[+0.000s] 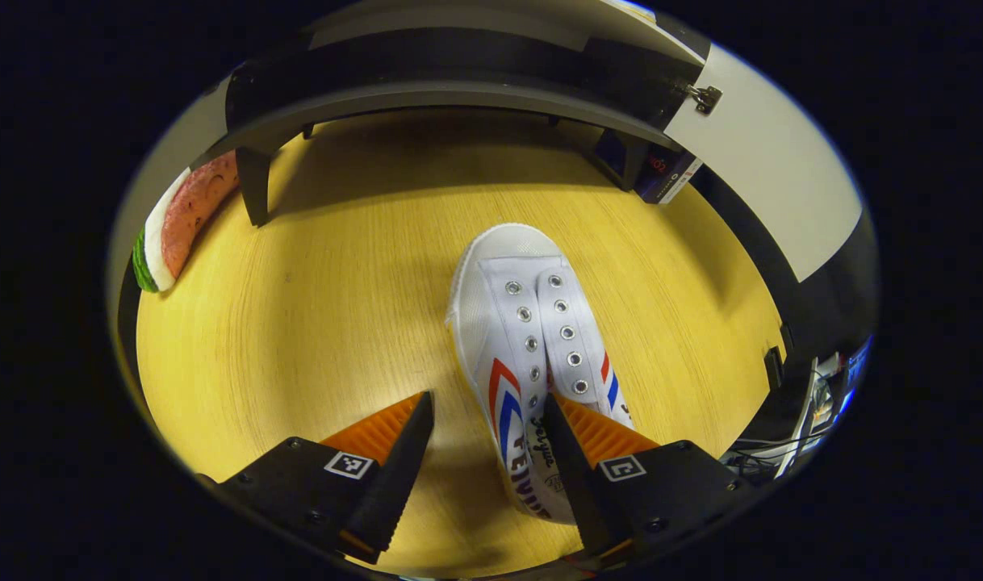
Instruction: Grab one shoe with the right hand and put it into the shoe cabinet, grab the other shoe with the left hand and put it into the shoe cabinet; then close the right door with the right hand and the left door with the left hand.
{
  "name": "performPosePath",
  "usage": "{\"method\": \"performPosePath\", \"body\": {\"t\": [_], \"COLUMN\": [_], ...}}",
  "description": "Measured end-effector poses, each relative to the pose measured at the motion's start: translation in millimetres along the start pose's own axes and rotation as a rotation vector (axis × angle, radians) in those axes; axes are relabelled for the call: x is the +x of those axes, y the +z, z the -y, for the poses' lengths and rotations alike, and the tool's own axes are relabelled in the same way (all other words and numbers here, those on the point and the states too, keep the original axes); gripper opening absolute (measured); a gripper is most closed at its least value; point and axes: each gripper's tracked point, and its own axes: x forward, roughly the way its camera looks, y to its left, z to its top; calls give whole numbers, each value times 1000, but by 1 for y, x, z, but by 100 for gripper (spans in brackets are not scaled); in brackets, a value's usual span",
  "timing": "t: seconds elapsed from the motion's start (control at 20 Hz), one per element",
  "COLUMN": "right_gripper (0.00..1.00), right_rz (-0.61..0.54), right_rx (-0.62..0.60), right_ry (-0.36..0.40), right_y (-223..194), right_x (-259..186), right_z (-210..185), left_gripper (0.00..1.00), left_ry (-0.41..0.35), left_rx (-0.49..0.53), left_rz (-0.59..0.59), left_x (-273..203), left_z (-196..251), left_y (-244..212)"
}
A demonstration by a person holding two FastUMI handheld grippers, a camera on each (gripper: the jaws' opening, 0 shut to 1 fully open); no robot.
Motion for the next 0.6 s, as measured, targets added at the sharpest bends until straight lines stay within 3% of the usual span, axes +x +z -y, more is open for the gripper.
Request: {"method": "performPosePath", "body": {"t": [0.05,0.1,0.25,0.4,0.6], "right_gripper": [24,40,44,44,44], "right_rz": [4,8,21,20,21], "right_rx": [3,13,69,86,74], "right_ry": [12,24,48,57,71], "right_y": [0,0,2,-1,0], "right_x": [2,3,5,6,4], "right_z": [-2,-5,-8,-5,-4], "left_gripper": [81,78,45,36,9], "left_ry": [-2,-21,-21,-25,-36], "left_rx": [-20,-43,-115,-220,-247], "left_rz": [-3,1,6,0,32], "left_x": [0,2,2,0,-6], "left_z": [1,6,9,8,3], "left_y": [-1,-3,-2,0,5]}}
